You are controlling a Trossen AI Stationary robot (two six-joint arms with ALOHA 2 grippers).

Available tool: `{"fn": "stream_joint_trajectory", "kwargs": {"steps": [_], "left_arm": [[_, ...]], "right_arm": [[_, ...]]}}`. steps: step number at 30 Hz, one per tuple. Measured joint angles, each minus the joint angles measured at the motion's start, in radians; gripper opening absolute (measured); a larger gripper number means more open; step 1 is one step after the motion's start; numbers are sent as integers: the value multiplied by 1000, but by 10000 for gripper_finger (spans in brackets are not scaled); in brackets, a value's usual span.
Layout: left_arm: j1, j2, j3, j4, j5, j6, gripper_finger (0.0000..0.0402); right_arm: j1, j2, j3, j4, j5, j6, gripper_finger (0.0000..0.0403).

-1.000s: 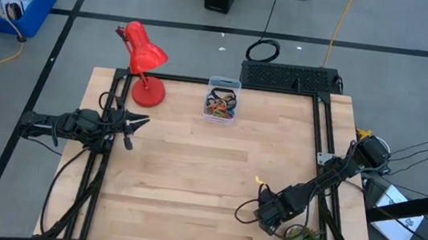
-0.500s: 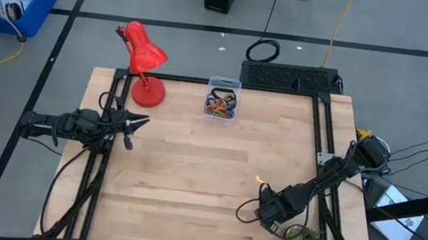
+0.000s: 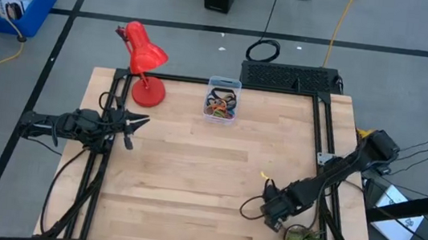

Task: Pick and place rubber bands into bin
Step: Put the black rubber band into the transparent bin

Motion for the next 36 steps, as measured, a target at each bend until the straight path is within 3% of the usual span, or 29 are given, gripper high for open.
{"fn": "stream_joint_trajectory", "kwargs": {"steps": [4, 8, 11, 14, 17, 22, 29, 36], "left_arm": [[0, 0, 0, 0, 0, 2, 63], [0, 0, 0, 1, -1, -3, 63], [0, 0, 0, 1, -1, -5, 63], [0, 0, 0, 1, -1, -21, 63], [0, 0, 0, 1, -1, -33, 63], [0, 0, 0, 1, -1, -38, 63], [0, 0, 0, 1, -1, -53, 63], [0, 0, 0, 1, -1, -102, 63]], "right_arm": [[-45, -123, 1, 90, 184, -7, 3], [-122, -249, 2, 293, 417, -144, 2], [-172, -334, 3, 499, 583, -382, 1], [-200, -396, 4, 739, 688, -721, 1], [-221, -441, 5, 944, 707, -1020, 1], [-280, -490, 5, 1153, 709, -1355, 1], [-447, -509, 5, 1173, 685, -1404, 0], [-718, -443, 137, 946, 481, -1291, 0]]}}
